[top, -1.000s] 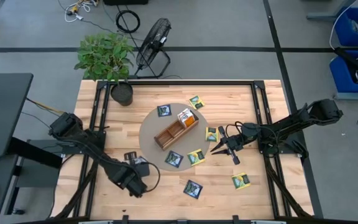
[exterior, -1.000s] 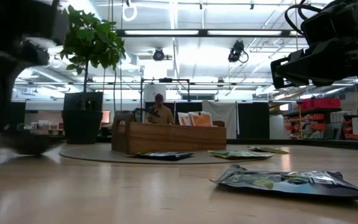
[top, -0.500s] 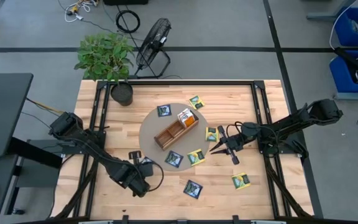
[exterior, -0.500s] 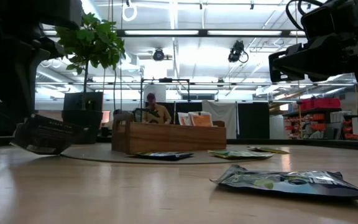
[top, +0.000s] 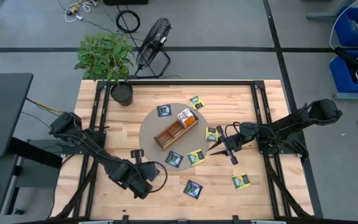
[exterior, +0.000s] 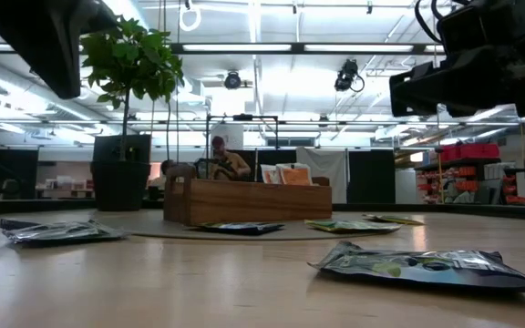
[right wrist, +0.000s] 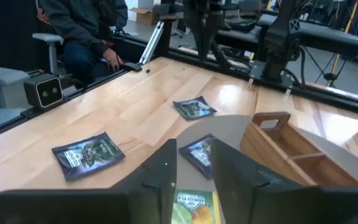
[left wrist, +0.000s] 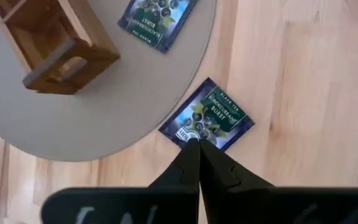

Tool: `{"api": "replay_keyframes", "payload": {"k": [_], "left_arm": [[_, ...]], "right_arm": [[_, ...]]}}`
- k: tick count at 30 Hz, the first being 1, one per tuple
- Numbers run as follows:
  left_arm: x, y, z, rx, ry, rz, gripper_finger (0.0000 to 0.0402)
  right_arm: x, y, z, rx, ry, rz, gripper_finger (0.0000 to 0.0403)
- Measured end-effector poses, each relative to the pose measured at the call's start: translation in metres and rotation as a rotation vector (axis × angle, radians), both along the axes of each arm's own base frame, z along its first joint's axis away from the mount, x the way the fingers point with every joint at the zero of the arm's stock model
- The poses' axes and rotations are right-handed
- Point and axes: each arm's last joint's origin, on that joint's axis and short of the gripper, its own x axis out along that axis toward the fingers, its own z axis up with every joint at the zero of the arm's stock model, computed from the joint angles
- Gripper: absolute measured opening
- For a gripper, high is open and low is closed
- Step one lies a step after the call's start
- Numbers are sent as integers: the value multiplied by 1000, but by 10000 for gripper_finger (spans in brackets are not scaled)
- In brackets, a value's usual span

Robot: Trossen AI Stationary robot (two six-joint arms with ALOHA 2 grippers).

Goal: Pick & Place Tea
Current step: Put the purple tea bag into the middle section of the wooden organizer

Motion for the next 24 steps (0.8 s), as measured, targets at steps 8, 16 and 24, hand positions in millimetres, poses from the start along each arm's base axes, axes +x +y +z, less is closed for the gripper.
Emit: {"api": "replay_keyframes", "payload": {"k": [8, 16, 24], "left_arm": [[6, -11, -21, -45, -72, -71, 47], [3, -9, -42, -72, -79, -70, 177], [-1, -5, -66, -128, -113, -49, 219]], "right_arm": [[3, -1, -8, -4, 48, -32, 132], [3, -1, -8, 17, 58, -41, 130], [3, -1, -8, 20, 66, -43, 128]]}}
